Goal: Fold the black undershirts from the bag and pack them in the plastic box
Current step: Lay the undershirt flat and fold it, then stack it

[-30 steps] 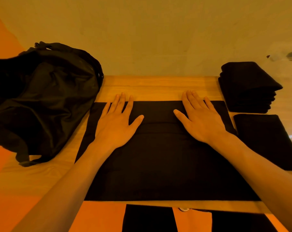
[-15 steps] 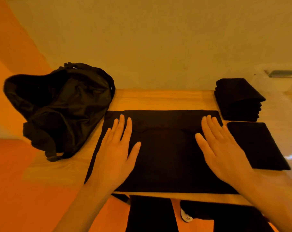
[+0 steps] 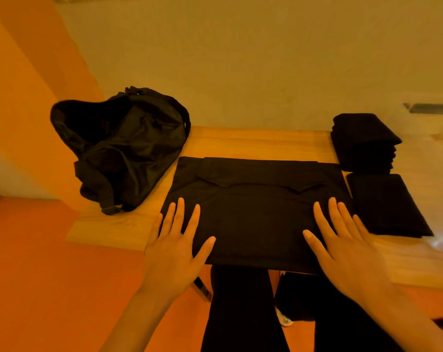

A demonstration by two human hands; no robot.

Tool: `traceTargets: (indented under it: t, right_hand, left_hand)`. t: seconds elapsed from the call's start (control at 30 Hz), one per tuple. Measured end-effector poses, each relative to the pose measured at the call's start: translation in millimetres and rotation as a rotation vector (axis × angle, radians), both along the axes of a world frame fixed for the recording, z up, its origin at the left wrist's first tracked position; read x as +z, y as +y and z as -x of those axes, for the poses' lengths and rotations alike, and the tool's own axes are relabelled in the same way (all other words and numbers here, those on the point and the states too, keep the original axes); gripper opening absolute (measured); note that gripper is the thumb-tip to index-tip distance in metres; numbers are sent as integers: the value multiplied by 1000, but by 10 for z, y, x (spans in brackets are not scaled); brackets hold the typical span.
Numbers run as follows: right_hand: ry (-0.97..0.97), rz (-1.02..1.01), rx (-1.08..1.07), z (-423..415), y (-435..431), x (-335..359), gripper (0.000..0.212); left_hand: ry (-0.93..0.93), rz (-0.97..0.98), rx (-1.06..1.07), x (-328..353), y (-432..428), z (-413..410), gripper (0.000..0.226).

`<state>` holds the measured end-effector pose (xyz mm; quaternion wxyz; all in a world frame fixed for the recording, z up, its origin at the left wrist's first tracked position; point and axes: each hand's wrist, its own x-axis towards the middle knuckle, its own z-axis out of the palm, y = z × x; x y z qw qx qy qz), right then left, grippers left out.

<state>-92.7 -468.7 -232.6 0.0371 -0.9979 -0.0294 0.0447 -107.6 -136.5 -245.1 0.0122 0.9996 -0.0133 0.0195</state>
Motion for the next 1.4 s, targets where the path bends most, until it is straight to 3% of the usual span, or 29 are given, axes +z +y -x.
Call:
traceTargets:
  t: [0.1,0.17,0.27,0.37,0.5,0.9,1.07,1.13,1.23,1.4]
  right_hand:
    - [36,31,-1,31,26,90,102]
    - [-48,15,1,-41,143,214,102]
    - [-198,-70,89,-302,562,430,81]
    - [-131,-104,319,-829,1313,491,66]
    - [41,-34,589,-1518,2288,326,63]
    - [18,-36,519,-1780,2580,-14,62]
    - [-237,-208,538,-1276,2115,355,62]
    - [-274,-206,473,-933,1609,385,61]
    - [-222,-105,334,-632,755,289,70]
    - [-86,-51,135,-148,-209,164,87]
  left_hand:
    - [10,81,-16,55,24,12,85]
    - [-43,178,2,159,64,-82,89]
    - [-78,161,22,179,128,-222,91]
    - [-54,77,30,44,95,-202,91]
    - [-59,86,49,13,68,-171,85]
    - [-49,120,9,-5,193,5,81]
    - [-63,214,1,113,264,83,84]
    - [-105,185,-103,162,349,93,86]
    - [-82,57,-301,103,487,76,93]
    - [-69,-45,-319,-11,571,103,97]
